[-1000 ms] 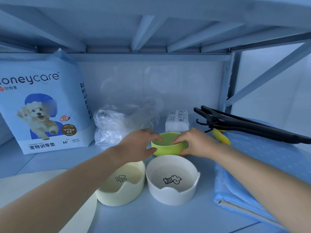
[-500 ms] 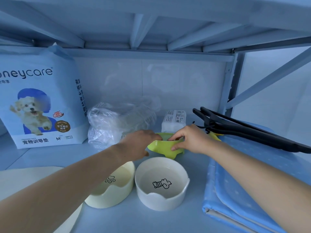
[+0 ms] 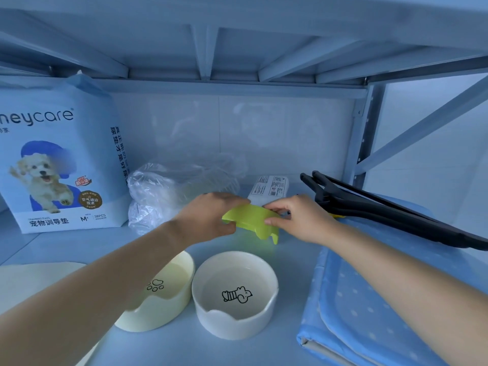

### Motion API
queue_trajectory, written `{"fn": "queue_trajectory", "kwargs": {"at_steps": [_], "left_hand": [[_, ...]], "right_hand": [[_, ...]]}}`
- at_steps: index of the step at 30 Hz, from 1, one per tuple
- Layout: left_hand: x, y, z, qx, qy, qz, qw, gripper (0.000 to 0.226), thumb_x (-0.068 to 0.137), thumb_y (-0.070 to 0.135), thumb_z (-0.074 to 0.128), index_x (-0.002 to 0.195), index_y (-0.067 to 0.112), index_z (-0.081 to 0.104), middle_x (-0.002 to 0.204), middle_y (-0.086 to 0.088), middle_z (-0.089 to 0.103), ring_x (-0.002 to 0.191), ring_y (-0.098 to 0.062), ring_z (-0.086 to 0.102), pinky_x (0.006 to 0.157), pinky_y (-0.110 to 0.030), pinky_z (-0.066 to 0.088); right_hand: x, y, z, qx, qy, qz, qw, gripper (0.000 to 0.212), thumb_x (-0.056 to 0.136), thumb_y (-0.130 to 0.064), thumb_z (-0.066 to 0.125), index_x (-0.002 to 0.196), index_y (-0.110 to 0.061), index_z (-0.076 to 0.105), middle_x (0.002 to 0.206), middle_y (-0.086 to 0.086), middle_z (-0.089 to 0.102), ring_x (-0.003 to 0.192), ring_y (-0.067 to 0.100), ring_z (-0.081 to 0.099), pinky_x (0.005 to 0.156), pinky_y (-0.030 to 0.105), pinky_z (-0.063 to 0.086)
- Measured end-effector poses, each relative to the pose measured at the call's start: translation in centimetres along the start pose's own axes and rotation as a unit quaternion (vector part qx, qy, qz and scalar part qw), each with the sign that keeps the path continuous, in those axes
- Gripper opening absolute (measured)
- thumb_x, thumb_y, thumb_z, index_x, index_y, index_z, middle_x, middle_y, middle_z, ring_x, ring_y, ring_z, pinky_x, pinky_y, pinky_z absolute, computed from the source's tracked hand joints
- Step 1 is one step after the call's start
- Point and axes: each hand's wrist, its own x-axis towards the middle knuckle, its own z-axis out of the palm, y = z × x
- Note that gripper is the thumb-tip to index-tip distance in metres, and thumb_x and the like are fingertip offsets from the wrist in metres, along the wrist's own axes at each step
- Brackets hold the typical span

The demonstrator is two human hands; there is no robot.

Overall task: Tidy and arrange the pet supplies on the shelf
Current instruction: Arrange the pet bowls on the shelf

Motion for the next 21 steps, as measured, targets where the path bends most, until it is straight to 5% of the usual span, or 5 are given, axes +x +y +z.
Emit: {"fn": "queue_trajectory", "kwargs": {"at_steps": [3, 9, 14, 18, 21], "left_hand": [[1.1, 0.4, -0.8, -0.011, 0.026, 0.003, 1.000, 0.051, 0.074, 0.019, 0.064, 0.123, 0.031, 0.058, 0.121, 0.011, 0.062, 0.107, -0.011, 0.057, 0.081, -0.016, 0.035], [3.1, 0.9, -1.1, -0.016, 0.005, 0.016, 1.000, 0.041, 0.082, 0.008, 0.055, 0.117, 0.029, 0.064, 0.118, 0.009, 0.065, 0.108, -0.014, 0.058, 0.089, -0.024, 0.042], [4.2, 1.2, -0.5, -0.055, 0.002, 0.033, 0.998, 0.036, 0.086, 0.003, 0.053, 0.111, 0.025, 0.066, 0.107, 0.005, 0.069, 0.098, -0.017, 0.062, 0.082, -0.027, 0.046], [5.1, 1.3, 0.3, -0.095, 0.018, 0.029, 0.995, 0.025, 0.088, 0.007, 0.056, 0.109, 0.018, 0.065, 0.100, 0.005, 0.071, 0.090, -0.010, 0.062, 0.073, -0.009, 0.039], [5.2, 1.5, 0.6, -0.133, 0.022, 0.029, 0.990, 0.025, 0.084, 0.002, 0.056, 0.105, 0.014, 0.062, 0.098, 0.008, 0.070, 0.089, -0.003, 0.060, 0.073, -0.002, 0.038]], "right_hand": [[-0.3, 0.1, -0.3, 0.040, 0.011, 0.004, 0.999, 0.024, 0.083, -0.017, 0.069, 0.107, -0.016, 0.069, 0.086, -0.010, 0.066, 0.077, -0.012, 0.060, 0.071, -0.001, 0.041], [-0.9, 0.0, -0.5, 0.037, 0.003, 0.023, 0.999, 0.041, 0.084, -0.029, 0.067, 0.124, -0.026, 0.056, 0.102, -0.003, 0.069, 0.083, 0.007, 0.067, 0.081, 0.022, 0.051], [-1.5, 0.3, -1.6, -0.086, 0.005, -0.052, 0.995, 0.057, 0.079, -0.027, 0.073, 0.131, -0.034, 0.049, 0.131, -0.009, 0.052, 0.106, 0.004, 0.052, 0.084, 0.010, 0.040], [-1.6, 0.3, -1.9, -0.243, 0.000, -0.127, 0.962, 0.060, 0.083, -0.020, 0.067, 0.136, -0.034, 0.042, 0.146, -0.005, 0.032, 0.130, 0.015, 0.036, 0.095, 0.039, 0.046], [-1.5, 0.2, -2.1, -0.287, -0.007, -0.172, 0.942, 0.058, 0.084, -0.015, 0.065, 0.135, -0.031, 0.045, 0.147, 0.001, 0.032, 0.133, 0.019, 0.031, 0.090, 0.043, 0.049]]}}
